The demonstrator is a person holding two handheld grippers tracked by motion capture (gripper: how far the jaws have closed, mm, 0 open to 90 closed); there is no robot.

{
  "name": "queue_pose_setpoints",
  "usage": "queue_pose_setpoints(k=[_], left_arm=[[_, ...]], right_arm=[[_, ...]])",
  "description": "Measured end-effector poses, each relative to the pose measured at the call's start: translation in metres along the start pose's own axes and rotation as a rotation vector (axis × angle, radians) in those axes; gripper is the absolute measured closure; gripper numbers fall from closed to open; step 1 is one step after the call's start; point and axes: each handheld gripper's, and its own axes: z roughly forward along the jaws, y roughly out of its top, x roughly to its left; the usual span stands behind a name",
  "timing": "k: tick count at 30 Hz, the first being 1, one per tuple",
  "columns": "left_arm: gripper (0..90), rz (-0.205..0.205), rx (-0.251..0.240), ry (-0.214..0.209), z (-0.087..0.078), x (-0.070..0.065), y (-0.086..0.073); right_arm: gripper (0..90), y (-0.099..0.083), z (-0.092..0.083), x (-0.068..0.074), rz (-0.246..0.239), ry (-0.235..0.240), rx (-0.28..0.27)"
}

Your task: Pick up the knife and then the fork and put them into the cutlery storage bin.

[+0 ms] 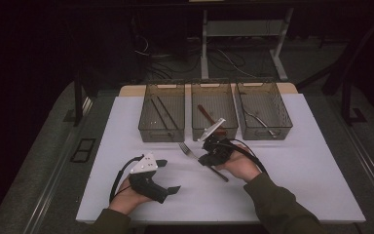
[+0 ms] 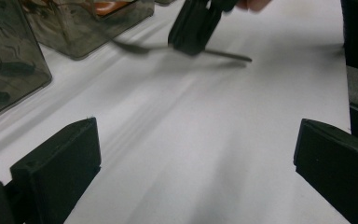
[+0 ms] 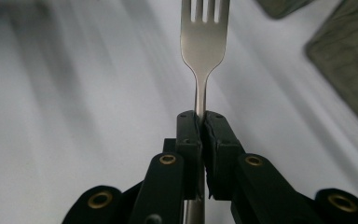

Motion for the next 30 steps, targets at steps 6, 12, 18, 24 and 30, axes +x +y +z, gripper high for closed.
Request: queue_pose_setpoints(k=[6, 12, 18, 24, 30], left_arm=[[0.0, 0.003, 0.003, -0.002, 0.001, 0.0, 0.0], [0.0, 0.001, 0.005, 0.0, 0.001, 0.0, 0.0], [0.0, 0.002, 0.003, 0.001, 0.001, -0.001, 0.0], [0.0, 0.003, 0.002, -0.001, 0.001, -0.001, 0.0], [0.0, -0.003, 0.0, 0.002, 0.0, 0.0, 0.0]], right_arm=[[85.1, -0.016, -0.022, -0.012, 0.053, 0.002, -0.101], [85.1, -0.028, -0.039, -0.024, 0.079, -0.009, -0.165], [85.2, -0.043, -0.055, -0.038, 0.128, -0.031, -0.224], [85.1, -0.051, -0.068, -0.048, 0.161, -0.052, -0.268], [85.1, -0.059, -0.087, -0.064, 0.203, -0.077, -0.33]])
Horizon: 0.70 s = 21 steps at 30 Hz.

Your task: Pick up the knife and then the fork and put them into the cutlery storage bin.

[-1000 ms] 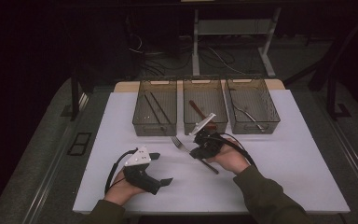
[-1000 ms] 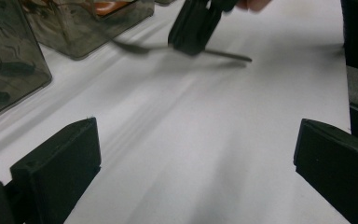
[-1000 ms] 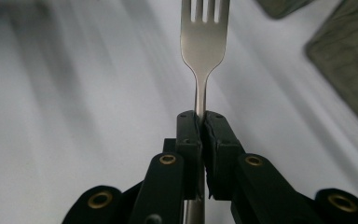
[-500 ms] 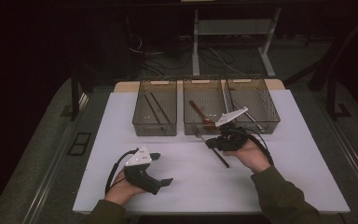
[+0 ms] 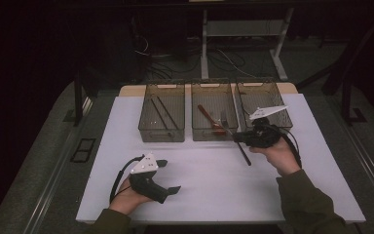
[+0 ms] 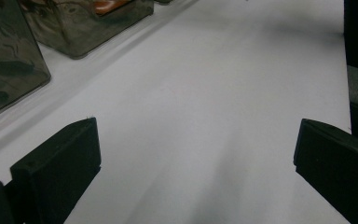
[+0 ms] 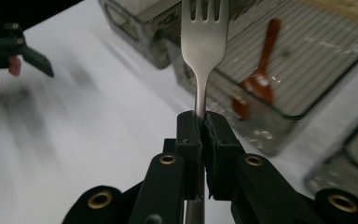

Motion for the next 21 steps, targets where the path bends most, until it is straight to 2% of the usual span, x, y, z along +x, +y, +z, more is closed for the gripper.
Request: queue_pose_setpoints(k=[8, 12, 13, 20, 21], left_arm=[[0.0, -0.001, 0.003, 0.002, 0.0, 0.0, 0.0], [0.0, -0.001, 0.001, 0.003, 0.0, 0.0, 0.0], [0.0, -0.001, 0.001, 0.003, 0.0, 0.0, 0.0], [0.0, -0.002, -0.002, 0.003, 0.0, 0.0, 0.0], [0.0, -0.001, -0.001, 0.003, 0.0, 0.0, 0.0]], right_arm=[[85.1, 0.007, -0.025, -0.021, 0.024, -0.053, -0.087], [85.1, 0.01, -0.032, -0.029, 0.029, -0.079, -0.109], [85.1, 0.014, -0.036, -0.035, 0.033, -0.11, -0.11], [85.1, 0.027, -0.052, -0.054, 0.061, -0.167, -0.141], [85.1, 0.032, -0.056, -0.058, 0.049, -0.197, -0.152]])
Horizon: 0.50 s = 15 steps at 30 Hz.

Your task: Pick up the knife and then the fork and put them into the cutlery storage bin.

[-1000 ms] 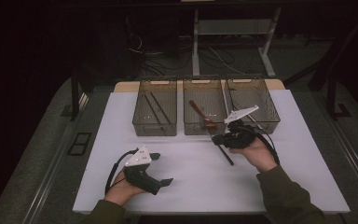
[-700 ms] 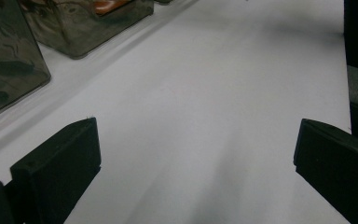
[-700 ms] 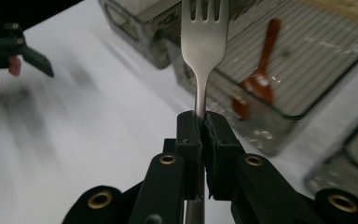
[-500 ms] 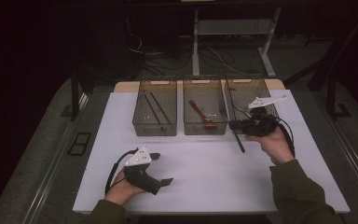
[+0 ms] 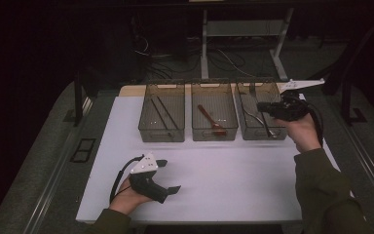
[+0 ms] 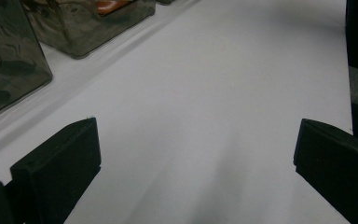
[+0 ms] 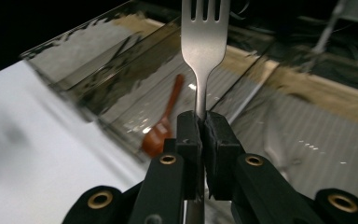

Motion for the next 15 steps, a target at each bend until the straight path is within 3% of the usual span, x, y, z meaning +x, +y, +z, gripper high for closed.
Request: queue_pose_setpoints(k=[5, 7, 15], left_arm=[[0.0, 0.003, -0.002, -0.001, 0.0, 0.0, 0.0], [0.0, 0.0, -0.003, -0.001, 0.0, 0.0, 0.0], [0.0, -0.001, -0.007, -0.002, -0.001, 0.0, 0.0]], right_arm=[[85.2, 0.009, -0.002, -0.009, -0.005, -0.053, -0.012], [85.1, 0.014, -0.002, -0.019, -0.007, -0.09, -0.023], [85.1, 0.014, 0.004, -0.044, -0.002, -0.163, -0.031]])
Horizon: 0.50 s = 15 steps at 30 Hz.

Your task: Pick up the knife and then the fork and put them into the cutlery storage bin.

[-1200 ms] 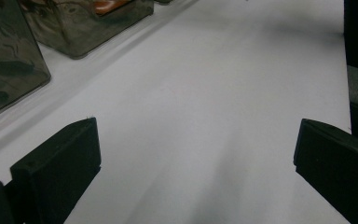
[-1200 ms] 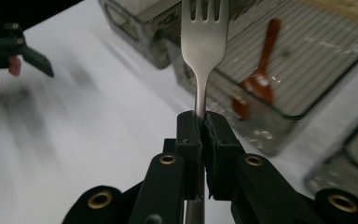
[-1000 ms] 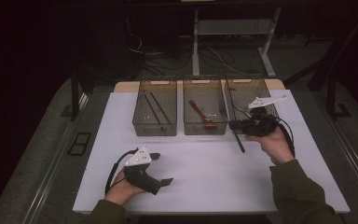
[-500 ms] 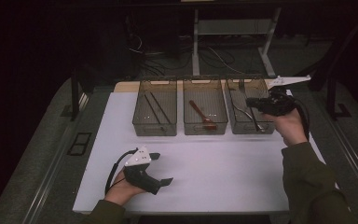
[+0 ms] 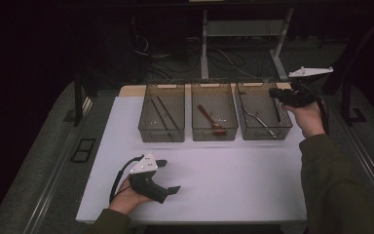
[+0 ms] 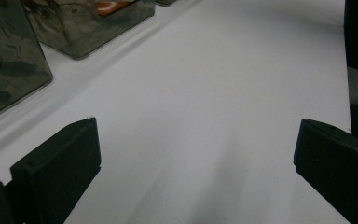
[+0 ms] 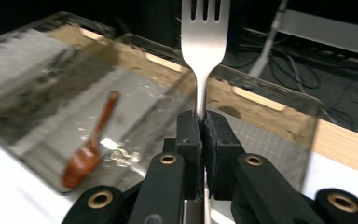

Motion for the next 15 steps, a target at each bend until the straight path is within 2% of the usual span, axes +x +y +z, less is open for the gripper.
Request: queue_pose_setpoints(k=[5, 11, 15], left_arm=[[0.0, 0.0, 0.002, -0.001, 0.0, 0.0, 0.0], [0.0, 0.001, 0.0, -0.002, 0.0, 0.0, 0.0], [0.0, 0.002, 0.003, -0.005, 0.0, 0.0, 0.0]], right_arm=[[85.1, -0.009, 0.01, -0.012, 0.013, -0.039, 0.028], [85.1, -0.024, 0.02, -0.022, 0.024, -0.059, 0.056], [85.1, -0.038, 0.029, -0.028, 0.038, -0.07, 0.097]])
